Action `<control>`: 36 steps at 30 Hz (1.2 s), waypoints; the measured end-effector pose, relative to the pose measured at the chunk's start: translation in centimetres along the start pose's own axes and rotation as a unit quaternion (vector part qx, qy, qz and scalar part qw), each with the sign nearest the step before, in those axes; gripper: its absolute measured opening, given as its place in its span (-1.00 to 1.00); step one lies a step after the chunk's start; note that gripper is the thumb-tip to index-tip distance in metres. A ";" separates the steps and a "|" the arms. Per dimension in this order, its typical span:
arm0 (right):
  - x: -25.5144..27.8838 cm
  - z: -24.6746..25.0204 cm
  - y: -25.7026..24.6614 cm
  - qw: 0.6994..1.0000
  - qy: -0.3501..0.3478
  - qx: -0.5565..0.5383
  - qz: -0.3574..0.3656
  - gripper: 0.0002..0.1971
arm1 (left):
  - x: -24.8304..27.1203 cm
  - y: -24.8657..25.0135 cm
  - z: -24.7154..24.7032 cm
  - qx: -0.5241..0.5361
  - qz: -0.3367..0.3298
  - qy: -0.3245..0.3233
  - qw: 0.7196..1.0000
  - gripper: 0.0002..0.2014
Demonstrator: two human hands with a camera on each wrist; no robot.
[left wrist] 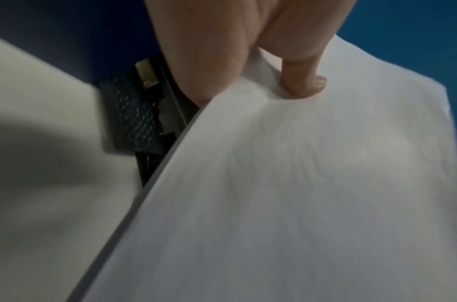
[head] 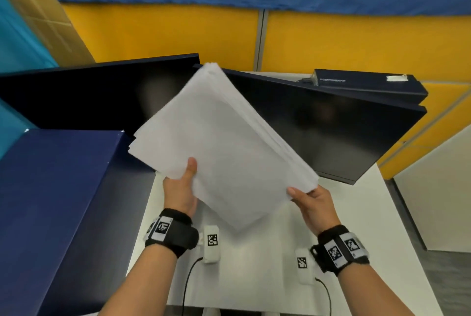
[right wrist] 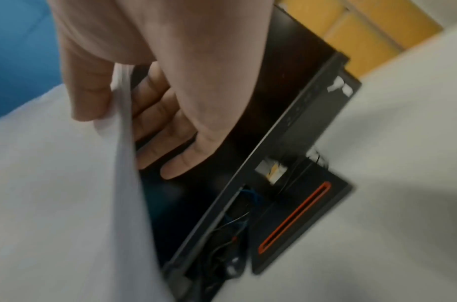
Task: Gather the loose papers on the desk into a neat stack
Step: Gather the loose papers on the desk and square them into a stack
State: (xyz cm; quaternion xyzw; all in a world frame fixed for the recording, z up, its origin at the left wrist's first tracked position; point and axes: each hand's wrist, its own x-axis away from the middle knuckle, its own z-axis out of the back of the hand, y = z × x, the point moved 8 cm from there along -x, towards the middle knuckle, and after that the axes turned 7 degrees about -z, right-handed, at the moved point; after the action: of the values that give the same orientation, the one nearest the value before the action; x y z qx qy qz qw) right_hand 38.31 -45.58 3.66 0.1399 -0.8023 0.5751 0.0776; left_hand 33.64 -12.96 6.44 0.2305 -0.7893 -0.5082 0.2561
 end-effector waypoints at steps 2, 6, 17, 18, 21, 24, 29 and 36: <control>0.2 -2.3 0.0 0.994 -0.031 -0.100 -0.011 -0.57 | 1.0 -1.9 -1.0 0.054 0.046 -0.008 0.997 -0.44; -0.1 -2.7 -1.4 0.995 0.019 -0.092 0.015 -0.59 | 1.8 -2.4 -1.4 0.088 0.050 -0.073 0.992 -0.22; 1.0 1.5 -4.6 0.972 0.026 0.208 0.107 -0.62 | -1.4 2.5 0.4 -0.335 -0.117 -0.221 0.908 -0.62; 1.1 1.7 -4.8 0.961 0.041 0.244 0.125 -0.60 | -1.3 2.3 0.6 -0.322 -0.133 -0.190 0.918 -0.65; 1.7 1.6 -4.8 0.932 0.037 0.321 0.166 -0.43 | -0.4 0.8 1.4 -0.299 -0.146 -0.144 0.932 -0.67; 1.4 3.2 -3.0 0.936 0.042 0.311 0.158 -0.55 | 0.4 -1.5 1.9 -0.310 -0.133 -0.159 0.928 -0.69; 0.1 6.8 3.9 0.951 0.052 0.306 0.005 -0.60 | 0.2 -8.9 3.6 -0.367 -0.005 -0.179 0.913 -0.70; 0.7 5.9 -0.1 0.945 0.110 0.293 0.099 -0.79 | -0.8 -5.5 2.6 -0.369 -0.083 -0.154 0.913 -0.77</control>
State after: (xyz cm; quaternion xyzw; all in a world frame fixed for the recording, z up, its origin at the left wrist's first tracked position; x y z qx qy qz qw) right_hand 37.93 -51.28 2.04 0.0125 -0.5945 0.8014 0.0637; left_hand 33.16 -12.74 0.33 0.1033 -0.5531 -0.8121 0.1548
